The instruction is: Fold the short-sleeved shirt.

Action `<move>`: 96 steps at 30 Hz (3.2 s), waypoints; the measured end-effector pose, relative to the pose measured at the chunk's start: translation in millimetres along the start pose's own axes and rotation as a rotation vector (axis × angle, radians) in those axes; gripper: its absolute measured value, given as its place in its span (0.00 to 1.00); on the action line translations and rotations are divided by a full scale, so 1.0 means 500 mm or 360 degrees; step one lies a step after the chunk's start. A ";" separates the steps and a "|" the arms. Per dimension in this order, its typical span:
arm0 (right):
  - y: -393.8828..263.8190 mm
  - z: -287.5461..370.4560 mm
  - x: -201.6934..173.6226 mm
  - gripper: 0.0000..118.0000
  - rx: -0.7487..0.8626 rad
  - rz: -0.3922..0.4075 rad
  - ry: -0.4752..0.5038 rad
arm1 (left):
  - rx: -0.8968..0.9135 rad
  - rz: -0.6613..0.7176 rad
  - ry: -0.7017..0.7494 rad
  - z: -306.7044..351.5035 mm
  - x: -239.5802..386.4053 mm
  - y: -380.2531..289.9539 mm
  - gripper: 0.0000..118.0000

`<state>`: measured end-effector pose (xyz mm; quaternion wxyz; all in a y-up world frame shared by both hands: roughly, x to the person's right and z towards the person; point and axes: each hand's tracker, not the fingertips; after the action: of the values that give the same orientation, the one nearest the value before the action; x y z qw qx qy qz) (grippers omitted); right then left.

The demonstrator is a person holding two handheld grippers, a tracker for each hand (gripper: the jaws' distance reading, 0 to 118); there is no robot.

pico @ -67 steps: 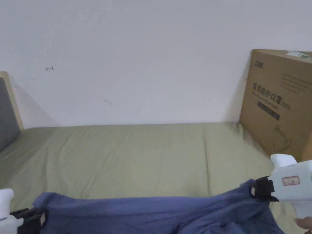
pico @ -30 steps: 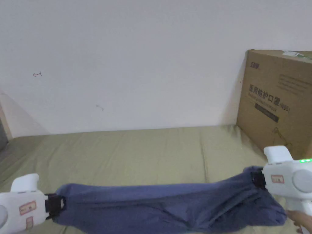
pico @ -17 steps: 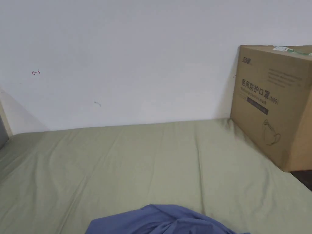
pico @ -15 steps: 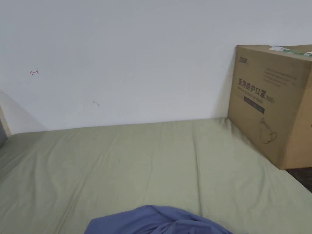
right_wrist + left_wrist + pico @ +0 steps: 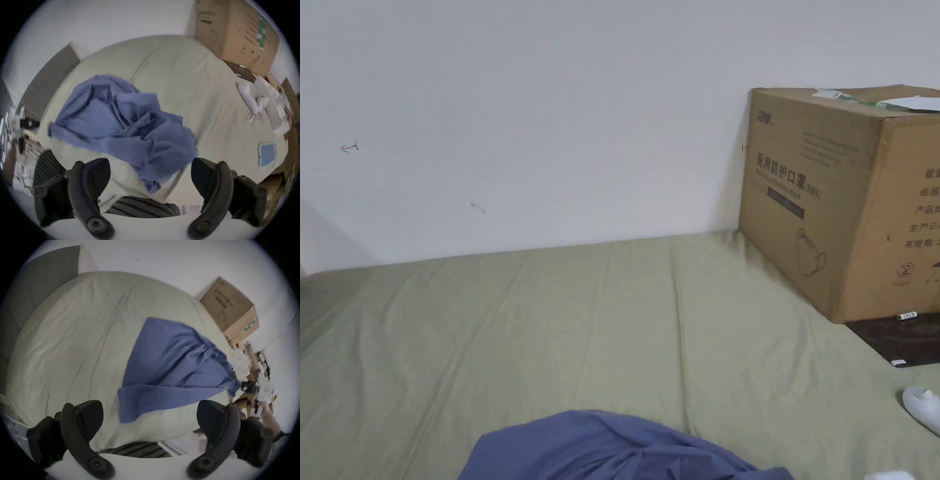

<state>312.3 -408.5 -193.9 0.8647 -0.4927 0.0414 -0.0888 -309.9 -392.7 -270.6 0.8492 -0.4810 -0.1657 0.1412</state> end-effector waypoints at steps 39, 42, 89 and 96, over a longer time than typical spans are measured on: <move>0.047 0.085 -0.070 0.00 0.0606 -0.0358 0.0070 | -0.0037 -0.0173 0.0225 -0.329 0.067 0.287 0.90; 0.064 0.067 -0.064 0.00 0.0575 -0.0350 0.0034 | -0.0072 -0.0200 0.0205 -0.411 0.082 0.344 0.90; 0.423 0.260 -0.145 0.06 0.0605 0.0454 -0.0132 | 0.0716 -0.0376 0.0094 0.183 0.224 0.339 0.02; 0.509 0.364 -0.167 0.05 0.0787 0.0423 -0.0143 | 0.0880 -0.0407 0.0147 0.264 0.251 0.407 0.02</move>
<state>288.2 -111.6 -321.2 0.9637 -0.2604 0.0443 0.0400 -267.7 -139.7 -364.2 0.9654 -0.2130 -0.1414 0.0509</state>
